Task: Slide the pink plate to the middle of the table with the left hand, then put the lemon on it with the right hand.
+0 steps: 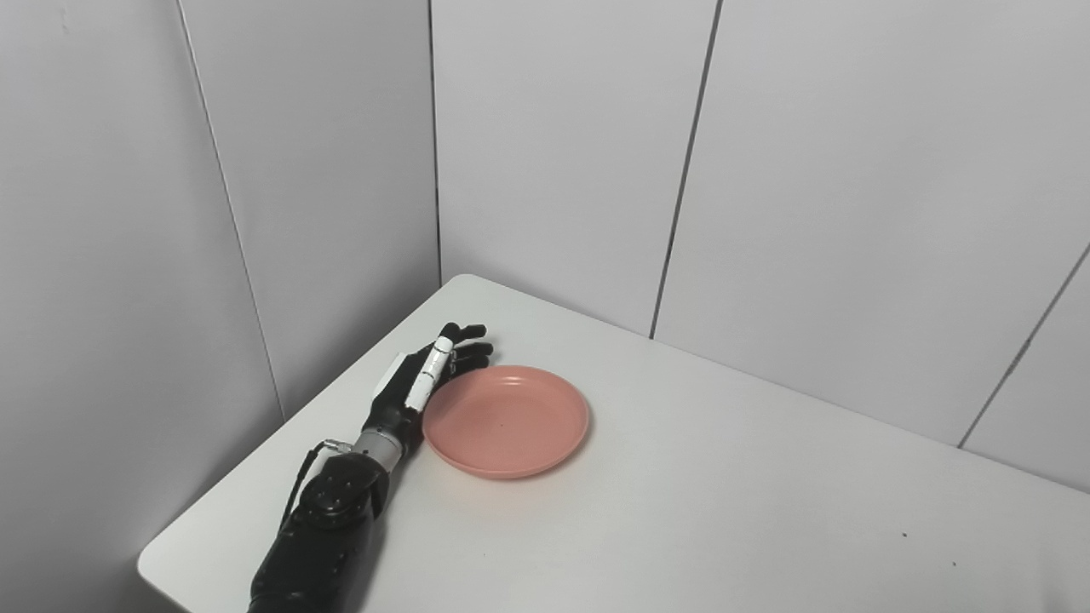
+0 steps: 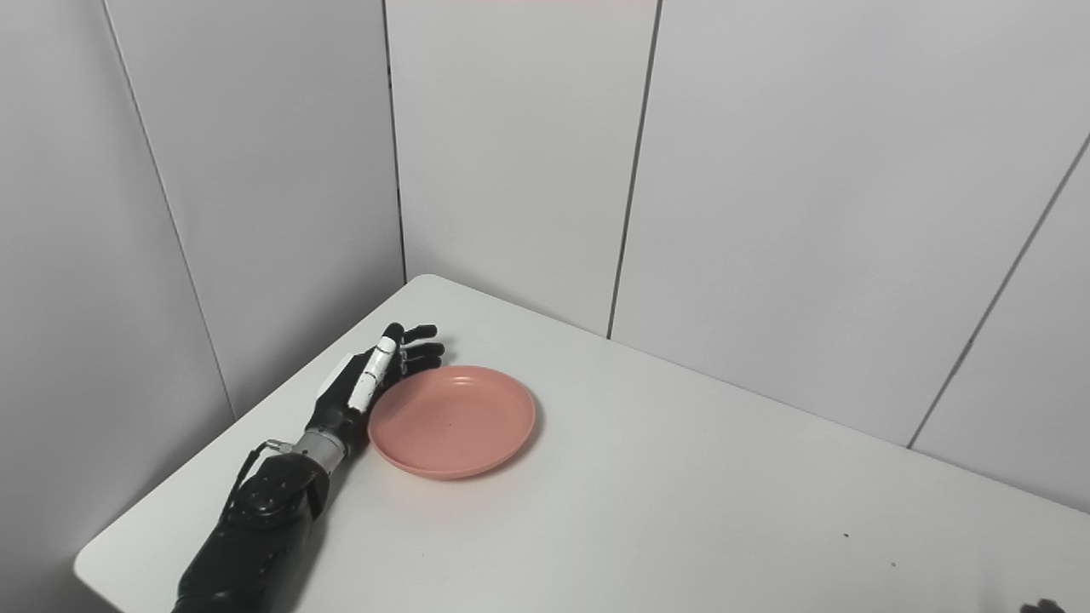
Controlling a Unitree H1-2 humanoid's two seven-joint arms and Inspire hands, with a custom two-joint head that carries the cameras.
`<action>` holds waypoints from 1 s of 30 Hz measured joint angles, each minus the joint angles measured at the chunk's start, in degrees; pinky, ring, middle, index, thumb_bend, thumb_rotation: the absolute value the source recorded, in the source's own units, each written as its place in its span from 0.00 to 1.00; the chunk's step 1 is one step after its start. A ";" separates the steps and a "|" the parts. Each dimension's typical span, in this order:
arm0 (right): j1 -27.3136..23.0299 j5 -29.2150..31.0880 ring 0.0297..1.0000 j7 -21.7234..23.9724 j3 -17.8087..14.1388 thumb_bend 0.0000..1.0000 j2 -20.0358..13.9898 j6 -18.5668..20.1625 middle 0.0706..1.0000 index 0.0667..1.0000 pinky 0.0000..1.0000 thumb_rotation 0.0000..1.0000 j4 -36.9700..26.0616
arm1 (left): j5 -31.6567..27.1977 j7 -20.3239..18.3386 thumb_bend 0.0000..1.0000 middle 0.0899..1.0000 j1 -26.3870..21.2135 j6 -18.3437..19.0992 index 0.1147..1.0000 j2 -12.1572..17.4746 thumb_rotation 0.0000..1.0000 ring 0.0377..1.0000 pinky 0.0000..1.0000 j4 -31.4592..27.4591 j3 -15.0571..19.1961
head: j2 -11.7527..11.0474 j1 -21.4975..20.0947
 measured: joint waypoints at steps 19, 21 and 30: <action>0.48 0.13 1.00 -1.08 -0.30 0.61 0.79 0.39 1.00 1.00 1.00 0.88 -1.15 | -1.93 0.47 0.61 0.77 2.55 3.97 0.76 -4.00 1.00 0.80 0.86 -7.07 -2.57 | 2.99 -4.48; 0.56 -0.27 1.00 -1.51 -0.23 0.62 0.93 0.50 1.00 1.00 1.00 0.89 -1.31 | -1.94 0.58 0.60 0.77 2.57 3.93 0.76 -4.40 1.00 0.80 0.86 -7.18 -2.62 | 3.25 -5.18; 0.61 -2.96 1.00 -1.94 0.96 0.62 1.06 0.39 1.00 1.00 1.00 0.99 -1.37 | -2.55 0.85 0.59 0.80 3.45 6.31 0.79 -7.53 1.00 0.82 0.85 -11.17 -4.23 | 5.89 -11.06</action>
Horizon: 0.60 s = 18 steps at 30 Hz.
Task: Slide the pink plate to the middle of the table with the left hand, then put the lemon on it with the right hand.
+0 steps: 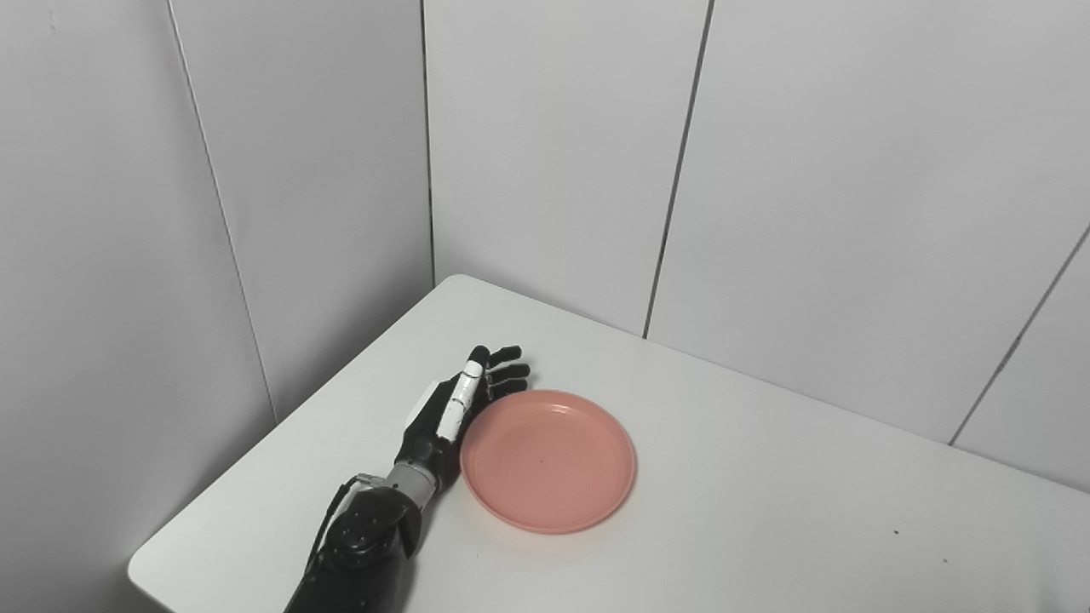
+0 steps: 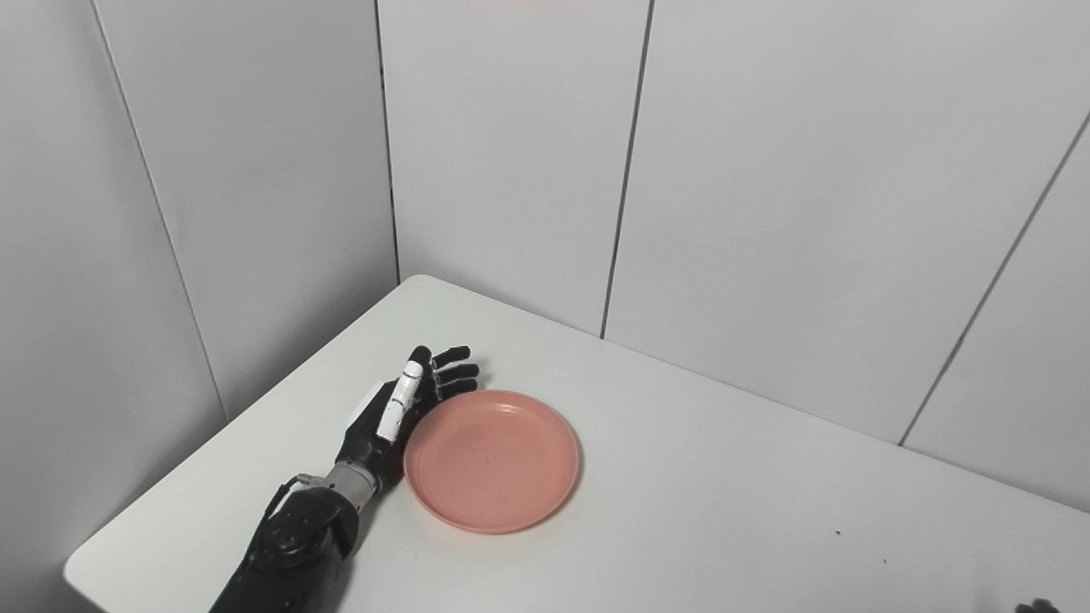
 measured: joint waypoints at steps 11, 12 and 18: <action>1.24 -3.41 0.98 -1.56 1.32 0.58 1.55 -0.54 0.98 0.99 0.99 0.96 -1.83 | 0.51 -0.45 0.60 0.79 0.20 1.24 0.79 -1.81 1.00 0.81 0.85 -2.25 -2.60 | 2.29 -5.81; 1.51 -3.45 0.98 -1.59 1.50 0.58 1.88 -0.52 0.98 0.99 0.99 0.95 -2.15 | 0.80 -0.44 0.60 0.78 0.21 1.24 0.79 -1.86 1.00 0.81 0.84 -2.26 -2.93 | 2.64 -6.60; 2.12 -3.78 0.96 -1.85 2.08 0.56 2.58 -0.09 0.96 0.97 0.97 0.86 -3.10 | 1.98 -0.47 0.62 0.82 0.21 2.18 0.82 -2.33 1.00 0.84 0.87 -2.81 -4.63 | 4.39 -10.54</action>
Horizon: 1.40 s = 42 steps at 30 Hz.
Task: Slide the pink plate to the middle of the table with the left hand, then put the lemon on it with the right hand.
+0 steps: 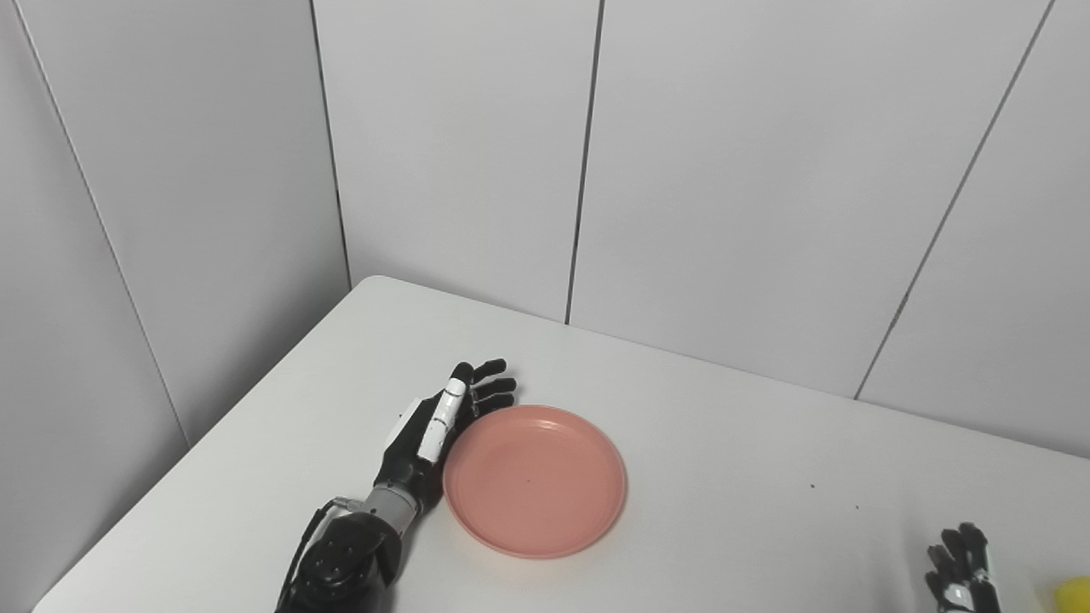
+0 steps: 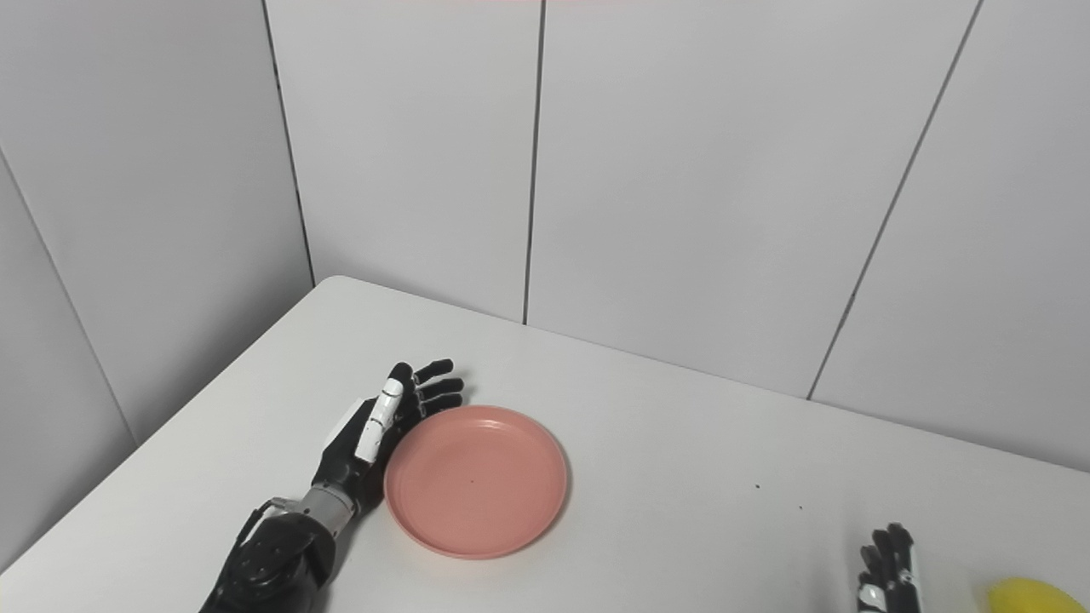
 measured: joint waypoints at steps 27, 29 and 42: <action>-0.63 -9.46 0.92 -3.46 4.16 0.62 4.56 4.91 0.93 0.94 0.89 0.84 -3.06 | -0.98 -1.37 0.62 0.86 1.35 3.25 0.85 -2.32 1.00 0.88 0.94 -3.85 -1.23 | 4.58 -17.24; -0.80 -9.35 0.92 -3.48 4.24 0.61 4.97 4.91 0.93 0.95 0.89 0.83 -3.03 | -0.98 -1.87 0.61 0.87 1.62 3.52 0.87 -2.41 1.00 0.89 0.94 -4.32 -1.96 | 4.58 -17.51; -1.45 -8.70 0.94 -3.48 4.50 0.60 5.50 4.91 0.94 0.96 0.92 0.82 -3.03 | 0.80 1.38 0.55 0.85 4.70 7.86 0.87 -8.40 1.00 0.88 0.93 -12.25 -4.35 | 4.75 -18.65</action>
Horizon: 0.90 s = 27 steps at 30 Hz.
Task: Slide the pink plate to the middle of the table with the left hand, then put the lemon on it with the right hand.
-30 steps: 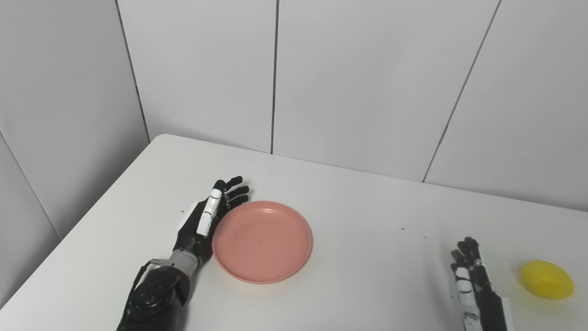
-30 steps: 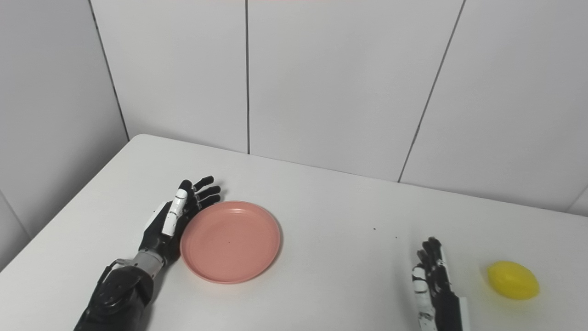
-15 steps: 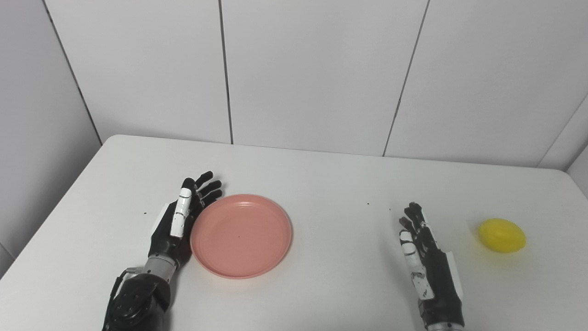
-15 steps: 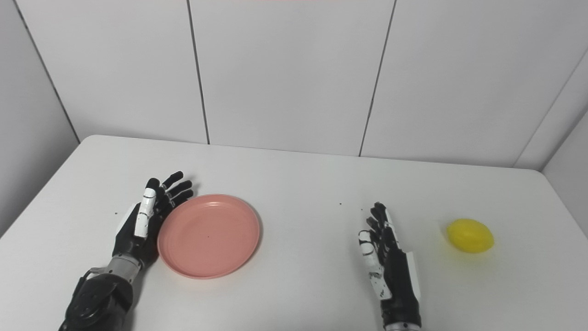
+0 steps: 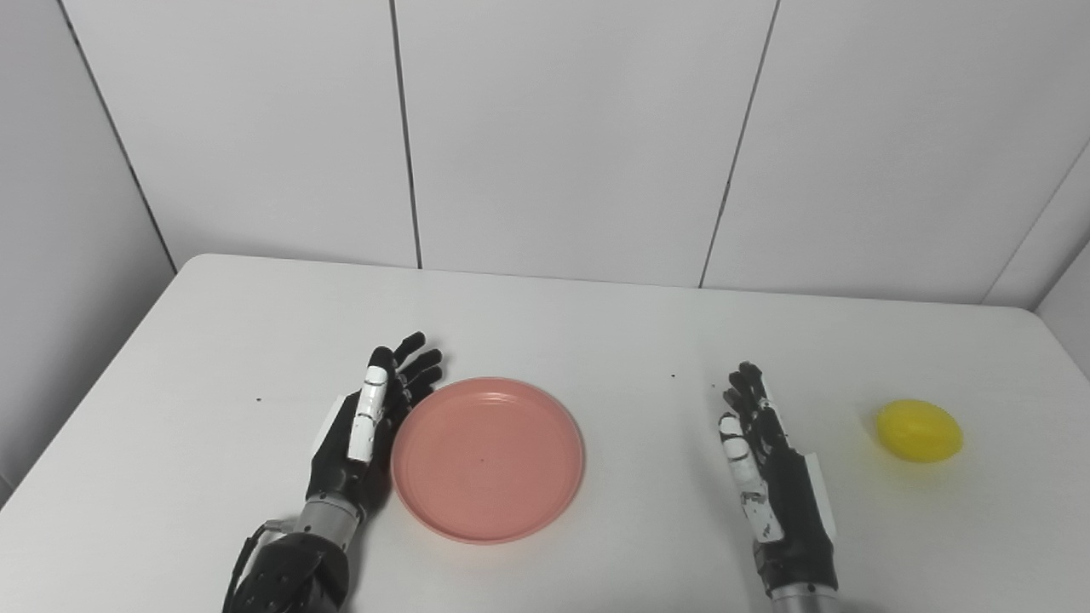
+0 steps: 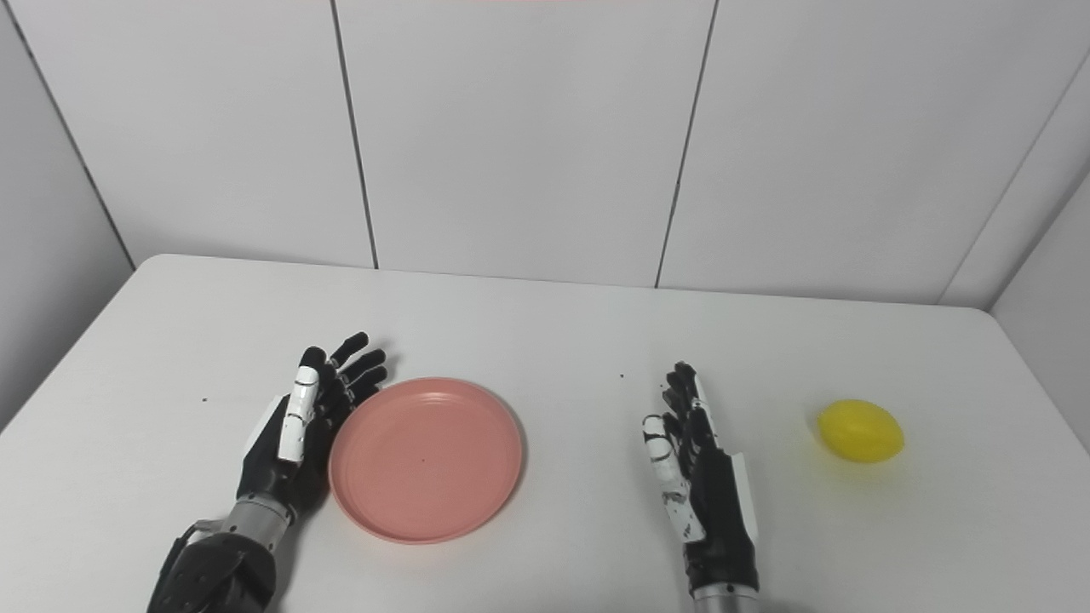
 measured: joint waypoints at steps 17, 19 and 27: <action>-0.55 1.86 0.96 1.06 0.00 0.57 -1.30 1.99 0.98 0.98 0.96 0.87 1.03 | 2.06 1.91 0.55 0.89 0.56 0.36 0.90 -3.95 1.00 0.90 0.93 -1.21 -2.23 | -1.49 -0.44; -0.86 2.26 0.96 1.16 -0.32 0.57 -1.57 2.30 0.99 0.98 0.97 0.87 1.92 | 2.12 1.82 0.57 0.91 0.55 -0.57 0.92 -3.98 1.00 0.92 0.95 -0.47 -2.74 | -1.67 -0.44; -1.06 4.35 0.95 1.31 -0.73 0.55 -1.77 2.94 0.98 0.98 0.95 0.87 3.46 | 2.08 0.47 0.58 0.93 0.55 -2.18 0.93 -3.96 1.00 0.94 0.98 2.02 -4.63 | -2.55 -0.26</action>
